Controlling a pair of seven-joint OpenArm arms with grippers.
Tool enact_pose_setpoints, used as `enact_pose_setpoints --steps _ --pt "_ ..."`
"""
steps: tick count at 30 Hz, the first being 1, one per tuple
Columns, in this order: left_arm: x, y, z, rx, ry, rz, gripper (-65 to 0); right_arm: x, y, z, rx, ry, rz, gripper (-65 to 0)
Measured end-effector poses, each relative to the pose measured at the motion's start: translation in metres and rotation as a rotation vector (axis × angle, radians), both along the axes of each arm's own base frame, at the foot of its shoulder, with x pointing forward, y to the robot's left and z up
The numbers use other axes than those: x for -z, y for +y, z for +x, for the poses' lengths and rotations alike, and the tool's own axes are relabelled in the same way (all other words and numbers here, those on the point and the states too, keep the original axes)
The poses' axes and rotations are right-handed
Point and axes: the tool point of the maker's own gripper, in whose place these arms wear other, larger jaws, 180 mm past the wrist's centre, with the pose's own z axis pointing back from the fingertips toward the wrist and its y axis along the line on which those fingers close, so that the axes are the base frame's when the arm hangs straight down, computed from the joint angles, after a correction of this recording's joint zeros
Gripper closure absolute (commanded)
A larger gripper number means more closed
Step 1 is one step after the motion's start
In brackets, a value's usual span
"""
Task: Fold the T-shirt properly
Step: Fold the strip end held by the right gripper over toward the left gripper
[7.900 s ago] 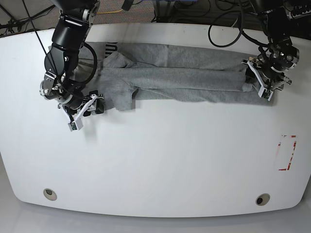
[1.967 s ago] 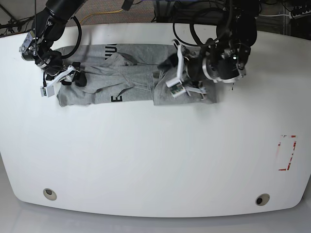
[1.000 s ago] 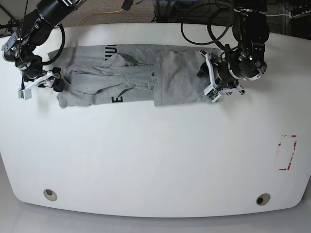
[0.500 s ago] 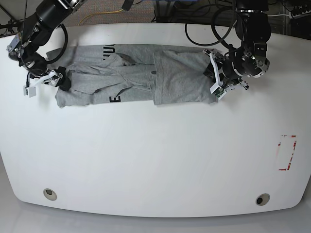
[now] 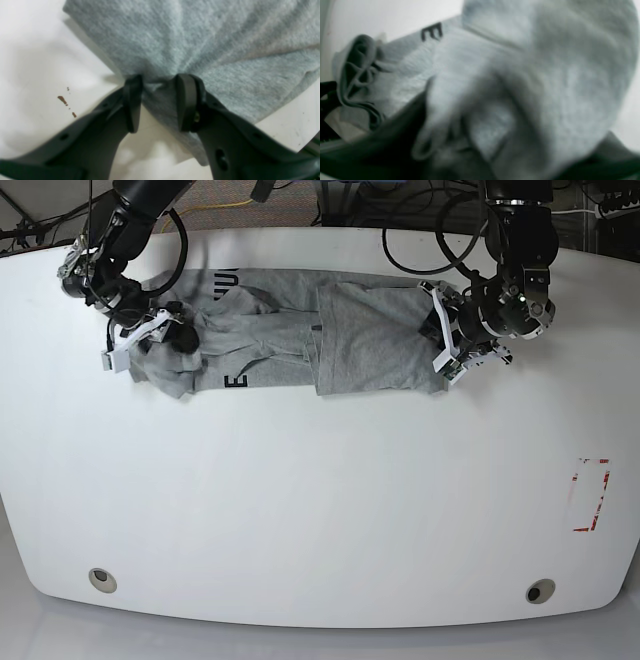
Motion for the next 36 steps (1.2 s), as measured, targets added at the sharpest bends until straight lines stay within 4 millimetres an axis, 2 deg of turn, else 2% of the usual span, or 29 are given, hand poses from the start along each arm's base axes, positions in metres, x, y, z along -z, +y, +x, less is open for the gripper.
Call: enact_pose_setpoints --steps 1,5,11,15,17,22,25,31,34,36 --pt "0.000 0.001 0.000 0.001 0.001 0.001 -20.6 0.001 -0.001 -0.001 -0.001 0.007 -0.003 0.0" --pt "0.000 0.001 -0.001 0.010 -0.001 0.002 -20.4 -0.003 -0.003 -0.002 -0.009 0.006 -0.031 0.0" --pt "0.000 0.000 -0.001 0.011 -0.001 -0.002 -20.6 -0.052 -0.006 0.001 -0.060 -0.101 -0.181 0.0" --pt "0.000 -0.002 -0.001 0.013 0.000 -0.006 -20.6 -0.080 0.004 0.004 -0.071 -0.157 -0.247 0.0" --pt "0.000 -0.003 -0.001 0.013 0.000 -0.008 -20.4 -0.089 0.020 0.010 -0.115 -0.198 -0.245 0.0" --pt "0.001 -0.016 -0.003 0.048 0.005 -0.006 -20.4 -0.088 0.058 0.016 -0.218 -0.212 -0.210 0.0" --pt "0.002 -0.028 -0.005 0.077 0.007 -0.020 -20.4 -0.091 0.091 0.019 -0.267 -0.232 -0.167 0.0" --pt "0.001 -0.031 -0.006 0.080 0.007 -0.034 -20.4 -0.106 0.151 0.022 -0.358 -0.298 -0.051 0.0" --pt "0.001 -0.031 -0.006 0.078 0.008 -0.034 -20.4 -0.109 0.177 0.017 -0.428 -0.307 -0.019 0.0" --pt "0.001 -0.031 -0.006 0.078 0.007 -0.033 -20.4 -0.111 0.186 0.017 -0.453 -0.320 -0.008 0.0"
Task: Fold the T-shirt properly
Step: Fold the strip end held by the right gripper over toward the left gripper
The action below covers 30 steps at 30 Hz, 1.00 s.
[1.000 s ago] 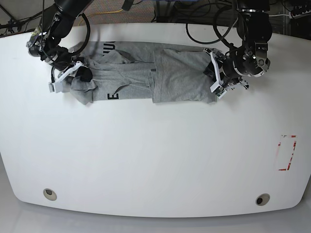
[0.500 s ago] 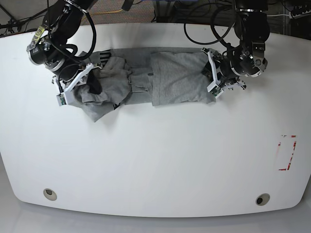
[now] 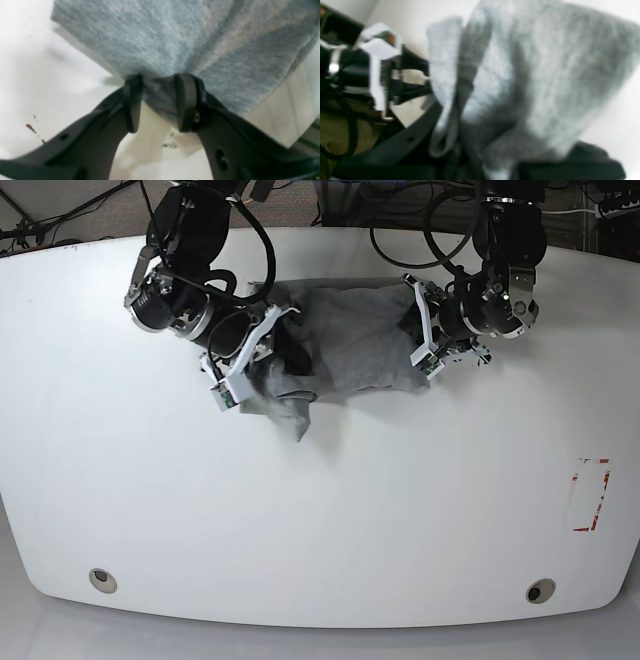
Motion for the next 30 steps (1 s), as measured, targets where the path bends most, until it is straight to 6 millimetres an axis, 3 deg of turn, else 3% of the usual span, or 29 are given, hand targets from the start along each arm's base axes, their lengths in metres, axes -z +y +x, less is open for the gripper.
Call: enact_pose_setpoints --steps 5,11,14,22,27,30 --pt "0.000 0.001 -0.001 -0.003 0.000 0.000 -20.4 -0.003 0.020 -0.001 -0.047 -0.016 0.038 -10.9" --pt "0.000 0.001 0.000 -0.003 0.000 0.001 -20.4 0.000 0.036 -0.007 -0.098 -0.006 0.045 -13.5" --pt "0.000 0.001 0.000 -0.003 -0.001 0.000 -20.4 -0.003 0.043 -0.008 -0.119 -0.012 0.055 -18.7" --pt "0.000 0.001 0.000 -0.003 0.000 -0.002 -20.4 -0.002 0.044 -0.008 -0.124 -0.010 0.057 -50.7" --pt "-0.001 -0.001 0.000 -0.004 0.000 -0.007 -20.4 -0.002 0.052 -0.006 -0.145 -0.010 0.068 -52.6" --pt "-0.001 -0.001 0.002 -0.036 -0.001 -0.022 -20.4 0.002 0.077 -0.013 -0.215 0.002 0.102 -52.3"
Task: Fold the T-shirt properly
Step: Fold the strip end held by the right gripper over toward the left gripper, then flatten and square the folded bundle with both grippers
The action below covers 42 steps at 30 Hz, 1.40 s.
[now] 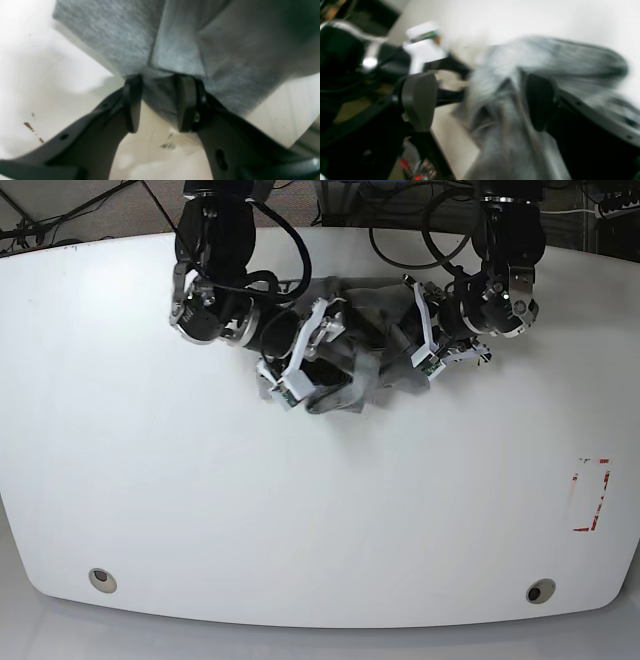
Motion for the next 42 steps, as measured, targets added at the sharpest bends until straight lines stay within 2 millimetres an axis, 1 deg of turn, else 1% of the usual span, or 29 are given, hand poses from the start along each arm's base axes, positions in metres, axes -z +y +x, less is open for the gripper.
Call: enact_pose_setpoints --steps 1,3,5,7,9,10,13,15,17,18,19,23,26,28,29,31,33,35,36,37,39,42 --pt "-0.001 0.001 0.002 -0.018 -0.003 -0.008 -20.4 0.000 0.007 -0.001 -0.013 -0.003 0.015 -52.5" --pt "-0.005 0.007 0.004 -0.079 -0.008 -0.022 -20.4 0.003 0.030 -0.009 -0.062 0.004 0.041 -52.5" --pt "-0.013 0.016 0.009 -0.149 -0.031 -0.034 -20.4 0.004 0.040 -0.015 -0.092 0.003 0.041 -52.5" --pt "-0.026 0.028 0.016 -0.211 -0.078 -0.039 -20.4 0.002 0.041 -0.020 -0.102 -0.001 0.041 -52.5" --pt "-0.043 0.045 0.024 -0.291 -0.138 -0.038 -20.4 -0.007 0.031 -0.022 -0.090 -0.034 0.035 -52.5" --pt "-0.048 0.050 0.026 -0.311 -0.154 -0.037 -20.4 -0.012 0.025 -0.022 -0.087 -0.056 0.032 -52.5" --pt "-0.053 0.070 0.027 -0.373 -0.171 -0.023 -20.4 -0.028 0.015 -0.026 -0.101 -0.104 0.056 -52.5" --pt "-0.054 0.082 0.028 -0.415 -0.175 -0.017 -20.4 -0.034 0.007 -0.024 -0.095 -0.107 0.093 -52.5" --pt "-0.059 0.104 0.030 -0.476 -0.194 0.001 -20.4 -0.038 -0.007 -0.017 -0.051 -0.113 0.113 -52.5" --pt "-0.061 0.112 0.030 -0.502 -0.204 0.000 -20.4 -0.037 -0.014 -0.015 -0.037 -0.112 0.112 -52.5" --pt "-0.063 0.125 0.028 -0.537 -0.209 0.015 -20.4 -0.035 -0.023 -0.013 -0.018 -0.110 0.100 -52.5" --pt "-0.064 0.160 0.018 -0.583 -0.202 0.093 -20.4 -0.016 -0.055 -0.010 0.027 -0.082 0.016 -52.5" --pt "-0.071 0.174 0.019 -0.577 -0.220 0.130 -20.4 -0.004 -0.067 -0.010 0.029 -0.058 -0.036 -52.5" --pt "-0.074 0.180 0.020 -0.571 -0.232 0.143 -20.4 -0.001 -0.070 -0.014 0.025 -0.048 -0.041 -52.5" --pt "-0.075 0.183 0.018 -0.568 -0.230 0.154 -20.4 0.000 -0.068 -0.017 0.020 -0.041 -0.031 -52.5" --pt "-0.074 0.188 0.015 -0.563 -0.222 0.174 -20.4 0.008 -0.069 -0.023 0.019 -0.006 -0.025 -52.5" --pt "-0.074 0.192 0.012 -0.561 -0.218 0.189 -20.4 0.026 -0.069 -0.030 0.006 0.049 -0.051 -52.5" --pt "-0.075 0.197 0.011 -0.568 -0.219 0.199 -20.4 0.044 -0.066 -0.038 -0.033 0.090 -0.096 -52.5" --pt "-0.078 0.201 0.011 -0.582 -0.228 0.195 -20.4 0.050 -0.061 -0.044 -0.060 0.106 -0.115 -52.5" --pt "-0.079 0.204 0.010 -0.594 -0.232 0.196 -20.4 0.053 -0.056 -0.047 -0.077 0.111 -0.119 -52.5" --pt "-0.081 0.216 0.005 -0.629 -0.231 0.213 -20.4 0.058 -0.040 -0.058 -0.141 0.112 -0.143 -52.5" --pt "-0.081 0.221 0.002 -0.637 -0.226 0.227 -20.4 0.056 -0.012 -0.068 -0.225 0.096 -0.140 -52.5"
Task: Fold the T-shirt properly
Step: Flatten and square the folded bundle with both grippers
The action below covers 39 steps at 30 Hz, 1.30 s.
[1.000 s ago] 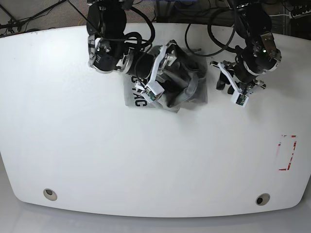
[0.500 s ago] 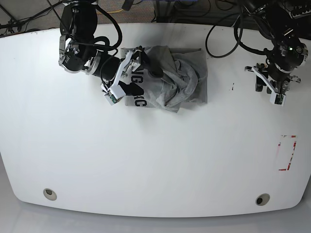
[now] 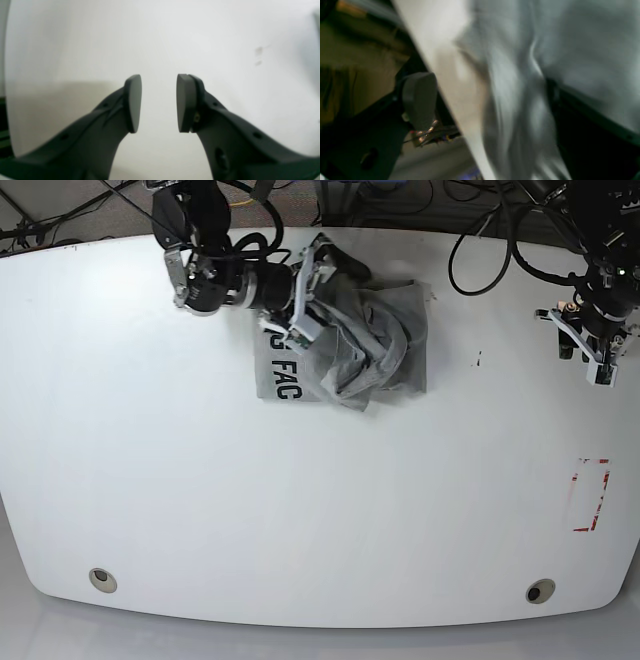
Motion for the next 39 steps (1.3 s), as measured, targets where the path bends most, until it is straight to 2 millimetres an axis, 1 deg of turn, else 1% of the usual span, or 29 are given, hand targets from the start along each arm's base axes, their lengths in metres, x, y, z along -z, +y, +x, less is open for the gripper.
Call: enact_pose_setpoints --steps 1,2,4,5,7,9,10,11,12,13,14,15,16,18,19,22,25,27,28,29,31,34,35,37,38,39 --pt "0.000 0.000 0.000 0.000 0.002 0.000 -20.4 -0.004 0.010 -0.002 -0.026 -0.008 0.017 -52.5" --pt "0.001 -0.001 0.000 0.001 -0.001 -0.005 -20.4 -0.009 0.015 0.000 -0.037 -0.021 0.035 -52.5" --pt "0.001 -0.002 -0.001 0.003 -0.003 -0.012 -20.4 -0.015 0.015 0.008 -0.046 -0.054 0.033 -52.5" --pt "0.002 0.001 -0.004 -0.006 0.002 -0.008 -20.4 -0.016 0.013 0.016 -0.045 -0.075 0.016 -52.5" --pt "0.001 0.009 -0.009 -0.026 0.008 0.003 -20.4 -0.017 0.017 0.025 -0.067 -0.100 -0.016 -52.5" --pt "0.000 0.012 -0.010 -0.029 0.008 0.010 -20.4 -0.022 0.039 0.024 -0.170 -0.122 -0.017 -52.5" --pt "-0.001 0.012 -0.009 -0.028 0.006 0.011 -20.4 -0.024 0.047 0.023 -0.212 -0.133 -0.023 -52.5" --pt "-0.001 0.010 -0.007 -0.024 0.003 0.007 -20.4 -0.028 0.058 0.020 -0.262 -0.147 -0.015 -52.5" --pt "0.000 0.009 -0.007 -0.024 0.003 0.005 -20.4 -0.036 0.069 0.019 -0.282 -0.163 0.016 -52.5" --pt "0.000 0.009 -0.007 -0.024 0.002 0.005 -20.4 -0.045 0.075 0.018 -0.284 -0.181 0.047 -52.5" --pt "0.000 0.009 -0.008 -0.023 0.004 0.004 -20.4 -0.051 0.076 0.016 -0.292 -0.202 0.052 -52.5" --pt "0.001 0.010 -0.010 -0.025 0.010 0.004 -20.4 -0.057 0.073 0.013 -0.298 -0.229 0.053 -52.5" --pt "0.003 0.011 -0.013 -0.029 0.018 0.007 -20.4 -0.061 0.067 0.014 -0.283 -0.241 0.054 -52.5" --pt "0.005 0.011 -0.015 -0.032 0.029 0.006 -20.4 -0.061 0.048 0.022 -0.237 -0.261 0.026 -52.5" --pt "0.005 0.010 -0.014 -0.029 0.027 0.004 -20.4 -0.059 0.034 0.029 -0.203 -0.268 -0.002 -52.5" --pt "0.001 0.008 -0.008 -0.023 0.002 0.000 -20.4 -0.053 0.009 0.047 -0.112 -0.269 -0.056 -52.5" --pt "0.002 0.008 -0.010 -0.023 0.008 -0.001 -20.4 -0.053 -0.005 0.050 -0.032 -0.240 -0.016 -52.5" --pt "0.007 0.000 -0.010 0.006 0.033 0.003 -20.4 -0.044 -0.024 0.053 0.014 -0.221 -0.060 -52.5" --pt "0.011 -0.007 -0.011 0.032 0.049 0.003 -20.4 -0.042 -0.033 0.057 0.038 -0.219 -0.077 -52.5" --pt "0.016 -0.017 -0.010 0.067 0.062 -0.005 -20.4 -0.041 -0.043 0.063 0.066 -0.225 -0.098 -52.5" --pt "0.023 -0.042 -0.007 0.135 0.077 -0.033 -20.4 -0.042 -0.057 0.071 0.099 -0.239 -0.119 -52.5" --pt "0.024 -0.079 0.001 0.254 0.074 -0.049 -20.4 -0.042 -0.069 0.084 0.135 -0.243 -0.131 -52.2" --pt "0.024 -0.092 0.004 0.300 0.077 -0.042 -20.4 -0.042 -0.073 0.089 0.150 -0.238 -0.127 -50.3" --pt "0.026 -0.128 0.010 0.407 0.072 -0.072 -20.4 -0.039 -0.082 0.101 0.186 -0.228 -0.128 -44.1" --pt "0.028 -0.139 0.009 0.442 0.080 -0.077 -20.4 -0.038 -0.086 0.105 0.196 -0.223 -0.128 -40.4" --pt "0.030 -0.150 0.009 0.475 0.087 -0.082 -20.4 -0.038 -0.089 0.110 0.205 -0.223 -0.128 -35.2"
